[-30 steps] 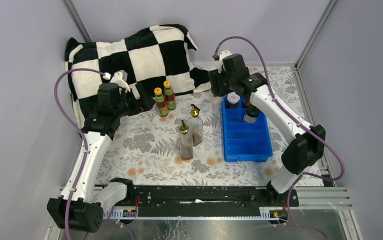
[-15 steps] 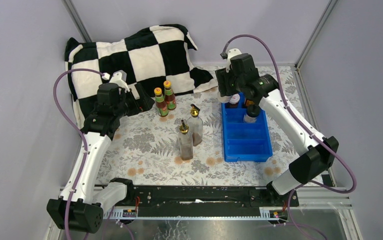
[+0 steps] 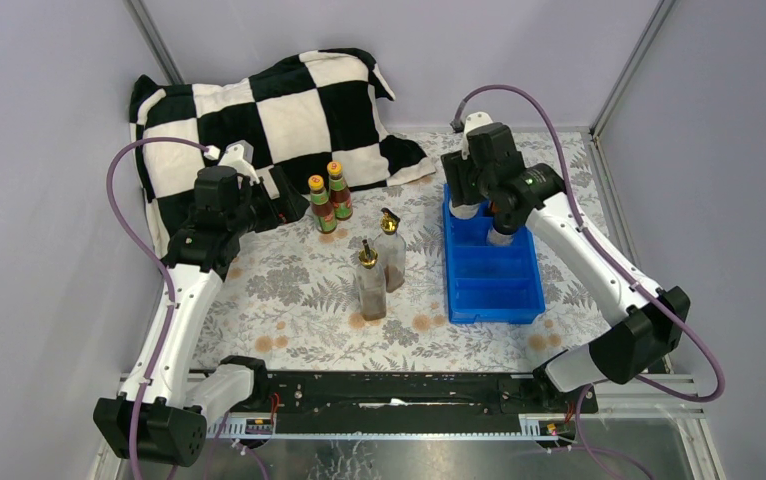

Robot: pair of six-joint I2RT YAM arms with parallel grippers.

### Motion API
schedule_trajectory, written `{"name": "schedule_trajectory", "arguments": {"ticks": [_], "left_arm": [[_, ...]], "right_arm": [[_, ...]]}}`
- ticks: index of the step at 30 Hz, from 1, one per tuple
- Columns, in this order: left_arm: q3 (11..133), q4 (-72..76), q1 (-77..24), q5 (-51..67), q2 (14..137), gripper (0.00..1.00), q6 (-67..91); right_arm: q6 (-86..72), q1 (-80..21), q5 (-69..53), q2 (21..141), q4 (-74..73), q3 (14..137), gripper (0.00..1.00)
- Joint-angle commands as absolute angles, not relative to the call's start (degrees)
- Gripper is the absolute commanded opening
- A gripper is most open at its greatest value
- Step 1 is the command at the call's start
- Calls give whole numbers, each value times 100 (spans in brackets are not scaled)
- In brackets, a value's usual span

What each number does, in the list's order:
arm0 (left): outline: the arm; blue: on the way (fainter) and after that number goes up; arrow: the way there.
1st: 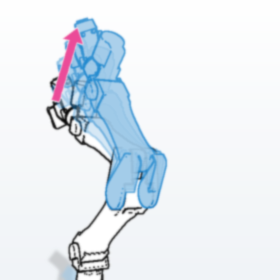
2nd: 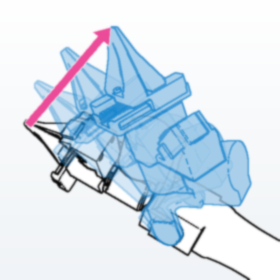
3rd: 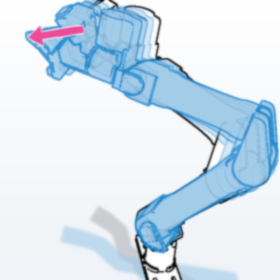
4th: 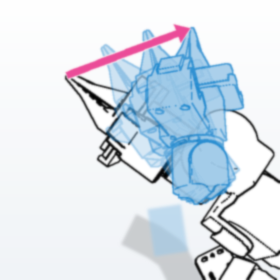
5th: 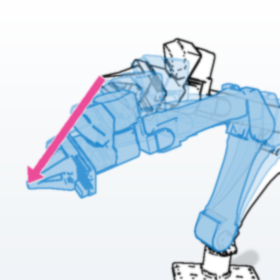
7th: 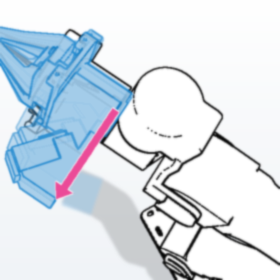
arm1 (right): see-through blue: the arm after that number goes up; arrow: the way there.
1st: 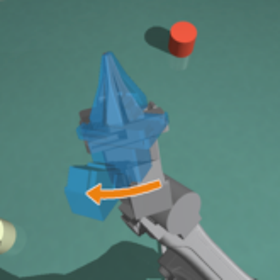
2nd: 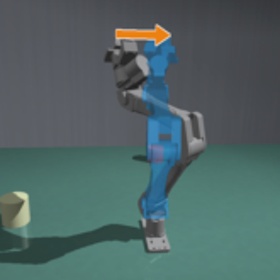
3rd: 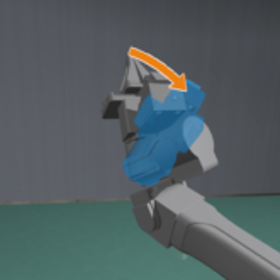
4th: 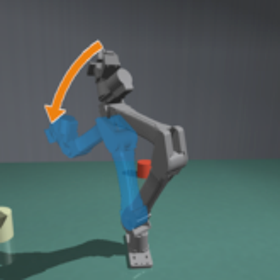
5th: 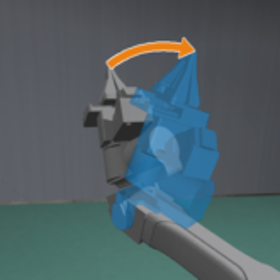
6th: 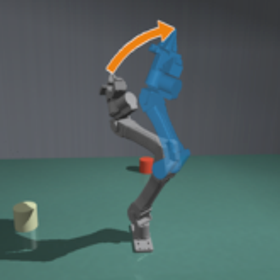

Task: Organize the condiment bottles
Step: Place the bottle in the storage box.

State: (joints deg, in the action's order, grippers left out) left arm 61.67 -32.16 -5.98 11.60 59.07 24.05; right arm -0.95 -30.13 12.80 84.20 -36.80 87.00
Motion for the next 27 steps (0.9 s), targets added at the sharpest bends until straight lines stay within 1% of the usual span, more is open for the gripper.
{"name": "schedule_trajectory", "arguments": {"ticks": [1, 12, 18, 27], "left_arm": [[6117, -3082, -620, 1242, 5875, 99, 2360], [6045, -3070, -619, 1222, 5873, 99, 2347], [6024, -3065, -622, 1224, 5870, 99, 2347], [5994, -3054, -617, 1230, 5853, 99, 2355]], "right_arm": [[-149, -3043, 1535, 8191, -3179, 8411, 59], [-446, -2657, 1287, 8368, -2560, 7585, 59], [-549, -2471, 1107, 8445, -2366, 7384, 59], [-656, -2465, 880, 8534, -2245, 7189, 58]]}}
